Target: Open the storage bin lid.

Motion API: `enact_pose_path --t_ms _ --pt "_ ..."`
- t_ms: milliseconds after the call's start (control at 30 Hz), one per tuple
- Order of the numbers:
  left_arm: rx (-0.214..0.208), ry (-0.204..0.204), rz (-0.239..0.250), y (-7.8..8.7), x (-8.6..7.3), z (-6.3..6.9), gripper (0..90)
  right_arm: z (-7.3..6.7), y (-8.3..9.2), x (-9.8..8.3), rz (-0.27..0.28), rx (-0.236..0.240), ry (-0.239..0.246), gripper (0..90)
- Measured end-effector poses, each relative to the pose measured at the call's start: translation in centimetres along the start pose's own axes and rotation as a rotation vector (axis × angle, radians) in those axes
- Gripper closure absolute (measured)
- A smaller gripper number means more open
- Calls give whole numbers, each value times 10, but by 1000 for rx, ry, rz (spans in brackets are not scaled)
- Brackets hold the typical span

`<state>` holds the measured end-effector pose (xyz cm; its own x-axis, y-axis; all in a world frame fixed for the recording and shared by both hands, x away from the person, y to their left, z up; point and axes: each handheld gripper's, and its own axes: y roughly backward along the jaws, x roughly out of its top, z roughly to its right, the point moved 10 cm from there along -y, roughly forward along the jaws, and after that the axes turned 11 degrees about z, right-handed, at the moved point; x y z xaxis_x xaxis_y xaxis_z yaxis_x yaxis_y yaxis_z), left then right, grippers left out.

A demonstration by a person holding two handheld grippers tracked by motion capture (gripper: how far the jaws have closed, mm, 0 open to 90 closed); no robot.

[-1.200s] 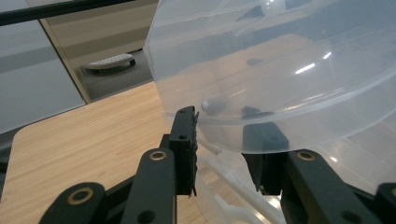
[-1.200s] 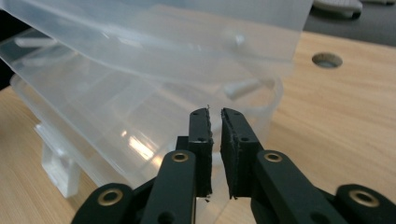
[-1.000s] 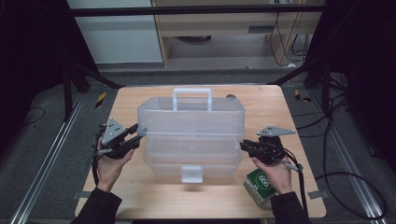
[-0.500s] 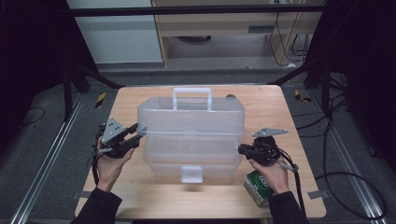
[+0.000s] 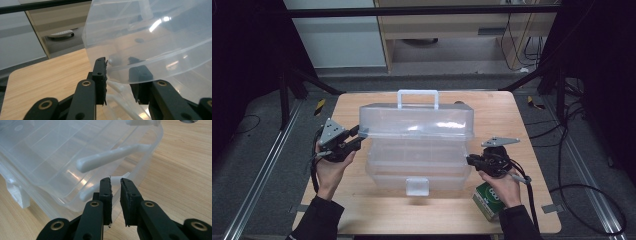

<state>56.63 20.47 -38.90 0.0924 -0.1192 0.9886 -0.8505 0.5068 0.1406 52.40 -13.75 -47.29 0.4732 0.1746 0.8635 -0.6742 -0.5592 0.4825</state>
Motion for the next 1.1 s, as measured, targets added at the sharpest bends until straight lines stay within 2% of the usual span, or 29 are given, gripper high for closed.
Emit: enact_pose_path --t_ms 200,233,300,433,500,667,833,1100 --pt "23 20 22 -11 15 -8 691 0 0 0 1 10 -10 795" --pt "16 18 35 -14 18 -8 694 0 0 0 2 10 -9 795" --pt "26 21 28 -15 19 -10 704 0 0 0 2 10 -8 795" --pt "48 23 37 -24 29 -15 715 1 0 0 6 9 -9 796" --pt "76 17 35 -29 34 -18 723 0 0 -1 4 7 -10 795" --pt "94 18 20 -39 38 -24 757 1 0 -1 3 11 -20 794" --pt "93 40 11 -46 42 -28 760 1 0 -1 3 10 -18 793" --pt "115 59 6 -60 49 -35 770 1 -1 0 5 18 -14 787"
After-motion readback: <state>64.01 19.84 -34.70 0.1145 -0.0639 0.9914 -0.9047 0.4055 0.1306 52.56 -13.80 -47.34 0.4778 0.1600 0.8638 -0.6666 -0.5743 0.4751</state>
